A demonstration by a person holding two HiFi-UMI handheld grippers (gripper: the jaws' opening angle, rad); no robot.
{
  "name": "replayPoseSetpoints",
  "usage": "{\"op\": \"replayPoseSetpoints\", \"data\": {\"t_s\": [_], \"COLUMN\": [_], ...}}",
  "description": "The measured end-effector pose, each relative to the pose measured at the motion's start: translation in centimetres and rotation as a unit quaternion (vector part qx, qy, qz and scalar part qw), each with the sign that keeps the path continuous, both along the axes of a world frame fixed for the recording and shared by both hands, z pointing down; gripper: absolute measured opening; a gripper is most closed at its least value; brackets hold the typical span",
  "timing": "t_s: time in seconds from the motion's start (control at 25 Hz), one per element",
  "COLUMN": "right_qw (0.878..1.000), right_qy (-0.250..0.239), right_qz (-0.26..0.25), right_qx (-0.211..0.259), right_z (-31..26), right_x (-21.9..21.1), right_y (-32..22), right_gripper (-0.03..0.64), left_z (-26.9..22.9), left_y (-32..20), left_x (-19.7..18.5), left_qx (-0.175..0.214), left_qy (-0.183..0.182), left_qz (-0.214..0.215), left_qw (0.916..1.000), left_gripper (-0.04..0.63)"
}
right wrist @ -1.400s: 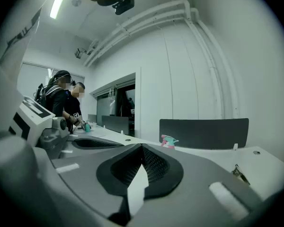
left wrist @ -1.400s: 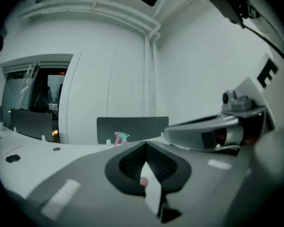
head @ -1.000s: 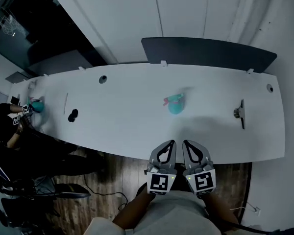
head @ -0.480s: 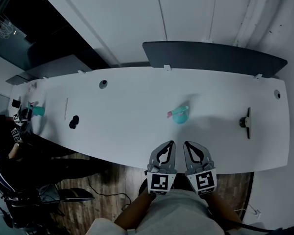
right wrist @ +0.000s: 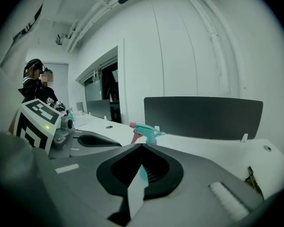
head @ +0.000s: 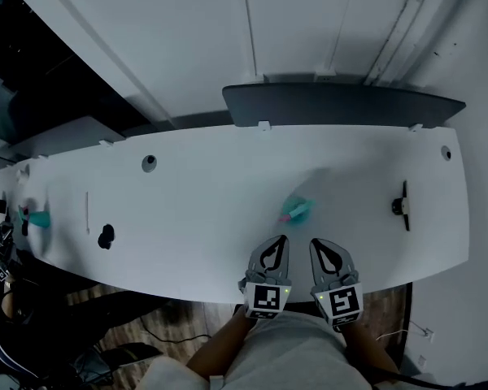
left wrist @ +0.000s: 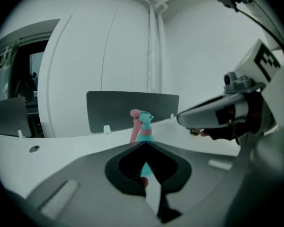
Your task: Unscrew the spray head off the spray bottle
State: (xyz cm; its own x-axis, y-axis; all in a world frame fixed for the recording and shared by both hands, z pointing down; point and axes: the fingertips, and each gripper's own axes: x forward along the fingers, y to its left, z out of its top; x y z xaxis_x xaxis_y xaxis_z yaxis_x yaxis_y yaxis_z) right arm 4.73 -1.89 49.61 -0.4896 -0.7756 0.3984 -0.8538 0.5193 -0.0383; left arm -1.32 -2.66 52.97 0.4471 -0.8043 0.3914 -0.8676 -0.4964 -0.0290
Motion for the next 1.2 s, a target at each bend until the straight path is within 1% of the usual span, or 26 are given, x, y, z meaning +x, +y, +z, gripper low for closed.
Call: {"op": "replayPoseSetpoints", "data": {"t_s": [0.08, 0.16, 0.2, 0.24, 0.28, 0.32, 0.36, 0.4, 0.48, 0.56, 0.64, 0.76, 0.84, 0.88, 0.96, 1.08, 1.2], "right_qw": [1.0, 1.0, 1.0, 1.0, 1.0, 1.0, 1.0, 1.0, 0.999, 0.999, 0.999, 0.999, 0.999, 0.999, 0.999, 0.999, 0.998], "right_qy": [0.009, 0.013, 0.012, 0.01, 0.009, 0.01, 0.013, 0.018, 0.027, 0.027, 0.029, 0.027, 0.033, 0.036, 0.03, 0.025, 0.03], "right_qz": [0.008, 0.015, 0.015, 0.012, 0.007, -0.001, -0.009, -0.018, -0.027, -0.024, -0.022, -0.018, -0.023, -0.026, -0.024, -0.023, -0.029], "right_qx": [-0.006, -0.01, -0.012, -0.014, -0.016, -0.017, -0.015, -0.012, -0.01, -0.02, -0.028, -0.037, -0.031, -0.028, -0.035, -0.04, -0.04], "right_z": [0.6, 0.9, 1.0, 1.0, 1.1, 1.2, 1.2, 1.2, 1.6, 2.2, 2.4, 2.6, 2.4, 2.3, 2.4, 2.5, 2.5], "right_x": [0.1, 0.4, 0.6, 0.7, 0.8, 0.8, 0.8, 0.9, 1.4, 2.0, 2.4, 2.9, 3.1, 3.1, 3.1, 2.7, 1.8], "right_y": [-0.4, -0.8, -0.9, -0.9, -0.9, -1.1, -1.3, -1.5, -1.8, -1.8, -1.9, -1.9, -2.3, -2.4, -2.6, -2.9, -3.4], "right_gripper": [0.002, 0.002, 0.002, 0.002, 0.002, 0.002, 0.002, 0.002, 0.002, 0.002, 0.002, 0.002, 0.002, 0.002, 0.002, 0.002, 0.002], "left_z": [1.3, 3.3, 4.5, 5.7, 6.7, 7.6, 8.2, 8.7, 9.2, 9.4, 10.1, 11.4, 12.3, 12.6, 12.9, 12.8, 12.4], "left_y": [-0.4, -0.6, -0.6, -0.5, -0.6, -0.9, -1.3, -1.6, -2.5, -3.7, -5.0, -6.6, -7.2, -7.3, -7.6, -7.6, -7.6], "left_x": [0.2, 0.8, 1.2, 1.6, 1.8, 2.0, 2.2, 2.4, 3.0, 3.4, 3.9, 4.7, 5.1, 5.2, 5.2, 5.2, 4.9], "left_qx": [-0.012, -0.037, -0.056, -0.075, -0.09, -0.097, -0.098, -0.095, -0.079, -0.065, -0.064, -0.06, -0.057, -0.058, -0.059, -0.056, -0.052], "left_qy": [-0.002, -0.005, -0.007, -0.01, -0.014, -0.018, -0.024, -0.029, -0.036, -0.037, -0.042, -0.062, -0.082, -0.093, -0.106, -0.113, -0.118], "left_qz": [0.017, 0.038, 0.048, 0.057, 0.062, 0.065, 0.067, 0.068, 0.068, 0.063, 0.062, 0.071, 0.081, 0.087, 0.097, 0.105, 0.1], "left_qw": [0.9998, 0.9986, 0.9973, 0.9955, 0.9939, 0.993, 0.9927, 0.9927, 0.9939, 0.9952, 0.9952, 0.9938, 0.9917, 0.9902, 0.9879, 0.9864, 0.9866], "left_gripper": [0.0, 0.002, 0.05, 0.225, 0.332, 0.375, 0.386, 0.421, 0.47, 0.479, 0.478, 0.477, 0.477, 0.472, 0.394, 0.39, 0.388]}}
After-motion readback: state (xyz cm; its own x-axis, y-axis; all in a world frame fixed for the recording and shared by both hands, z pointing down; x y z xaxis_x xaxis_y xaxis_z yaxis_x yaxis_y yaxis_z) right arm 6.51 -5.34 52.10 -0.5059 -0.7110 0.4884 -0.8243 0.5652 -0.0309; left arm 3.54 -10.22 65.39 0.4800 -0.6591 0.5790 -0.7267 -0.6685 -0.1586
